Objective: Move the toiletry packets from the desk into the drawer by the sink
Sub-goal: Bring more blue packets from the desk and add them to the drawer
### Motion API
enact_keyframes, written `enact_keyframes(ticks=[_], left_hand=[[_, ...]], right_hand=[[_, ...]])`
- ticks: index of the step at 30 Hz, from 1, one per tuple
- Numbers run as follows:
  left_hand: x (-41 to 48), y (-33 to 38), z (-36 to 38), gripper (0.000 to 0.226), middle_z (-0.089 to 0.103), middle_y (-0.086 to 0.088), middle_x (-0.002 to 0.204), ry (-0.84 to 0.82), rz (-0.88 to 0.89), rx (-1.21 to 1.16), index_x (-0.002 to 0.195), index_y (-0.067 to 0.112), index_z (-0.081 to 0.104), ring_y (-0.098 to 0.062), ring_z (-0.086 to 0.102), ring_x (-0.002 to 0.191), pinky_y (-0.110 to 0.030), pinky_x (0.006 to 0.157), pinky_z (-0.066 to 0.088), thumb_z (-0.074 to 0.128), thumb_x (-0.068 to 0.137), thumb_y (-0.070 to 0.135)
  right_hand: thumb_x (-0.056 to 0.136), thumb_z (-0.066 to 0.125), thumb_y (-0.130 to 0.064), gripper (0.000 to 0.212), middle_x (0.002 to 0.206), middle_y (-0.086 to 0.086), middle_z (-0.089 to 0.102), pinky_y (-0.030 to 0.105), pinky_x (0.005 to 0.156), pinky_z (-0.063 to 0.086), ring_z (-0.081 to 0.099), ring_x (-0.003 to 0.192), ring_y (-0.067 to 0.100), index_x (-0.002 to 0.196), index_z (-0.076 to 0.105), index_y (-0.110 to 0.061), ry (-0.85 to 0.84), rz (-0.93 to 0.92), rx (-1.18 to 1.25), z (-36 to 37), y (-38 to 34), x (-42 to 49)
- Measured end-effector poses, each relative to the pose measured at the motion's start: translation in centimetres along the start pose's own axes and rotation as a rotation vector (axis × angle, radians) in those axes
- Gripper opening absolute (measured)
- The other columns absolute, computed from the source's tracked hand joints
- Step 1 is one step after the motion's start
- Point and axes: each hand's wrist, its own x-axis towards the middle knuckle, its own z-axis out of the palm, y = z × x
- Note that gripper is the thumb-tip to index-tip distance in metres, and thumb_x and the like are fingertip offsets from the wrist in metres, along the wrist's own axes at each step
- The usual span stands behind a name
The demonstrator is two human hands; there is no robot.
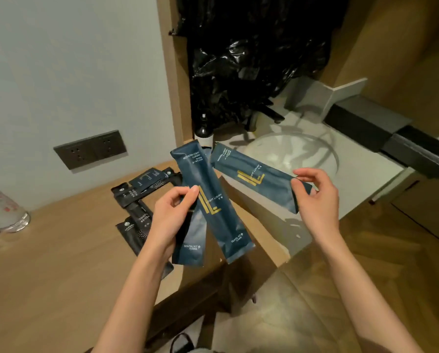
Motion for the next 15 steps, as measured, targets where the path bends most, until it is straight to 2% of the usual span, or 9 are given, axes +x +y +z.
enact_keyframes(ticks=[5, 8, 10, 13, 15], left_hand=[[-5.2, -0.4, 9.2, 0.017, 0.067, 0.008, 0.075, -0.084, -0.014, -0.018, 0.086, 0.011, 0.069, 0.001, 0.059, 0.069, -0.01, 0.065, 0.045, 0.065, 0.088, 0.028], [-8.3, -1.4, 15.1, 0.014, 0.065, 0.015, 0.065, -0.13, -0.031, -0.032, 0.082, 0.012, 0.068, 0.006, 0.056, 0.06, -0.006, 0.06, 0.043, 0.065, 0.088, 0.025], [-9.7, -2.1, 18.5, 0.015, 0.066, 0.014, 0.064, -0.164, -0.05, -0.036, 0.081, 0.013, 0.068, 0.005, 0.057, 0.06, -0.007, 0.058, 0.044, 0.065, 0.088, 0.026], [-11.0, -2.6, 23.0, 0.019, 0.068, 0.013, 0.068, -0.227, -0.089, -0.006, 0.084, 0.015, 0.069, 0.003, 0.06, 0.063, -0.009, 0.06, 0.046, 0.064, 0.088, 0.032], [-11.3, -2.8, 26.1, 0.019, 0.069, 0.008, 0.075, -0.248, -0.136, -0.017, 0.086, 0.015, 0.069, -0.003, 0.062, 0.071, -0.016, 0.068, 0.048, 0.064, 0.088, 0.034]], right_hand=[[0.089, 0.06, -0.003, 0.013, 0.093, -0.011, 0.06, 0.002, 0.074, 0.042, 0.056, 0.082, -0.015, 0.101, 0.06, -0.01, 0.106, 0.013, 0.058, -10.7, 2.3, -1.0], [0.09, 0.061, -0.006, 0.014, 0.095, -0.007, 0.063, 0.004, 0.072, 0.046, 0.058, 0.081, -0.013, 0.103, 0.061, -0.01, 0.156, 0.102, 0.089, -17.0, 4.5, -2.0], [0.09, 0.061, -0.009, 0.014, 0.096, -0.004, 0.065, 0.012, 0.072, 0.051, 0.061, 0.082, -0.007, 0.103, 0.061, -0.014, 0.198, 0.197, 0.143, -20.4, 5.9, -2.6], [0.091, 0.061, -0.011, 0.015, 0.102, 0.003, 0.067, 0.034, 0.082, 0.054, 0.065, 0.094, 0.012, 0.105, 0.06, -0.017, 0.248, 0.387, 0.3, -24.4, 7.5, -3.0], [0.091, 0.062, -0.01, 0.014, 0.102, 0.005, 0.067, 0.039, 0.083, 0.052, 0.065, 0.096, 0.018, 0.103, 0.061, -0.017, 0.268, 0.453, 0.38, -26.7, 8.6, -2.8]])
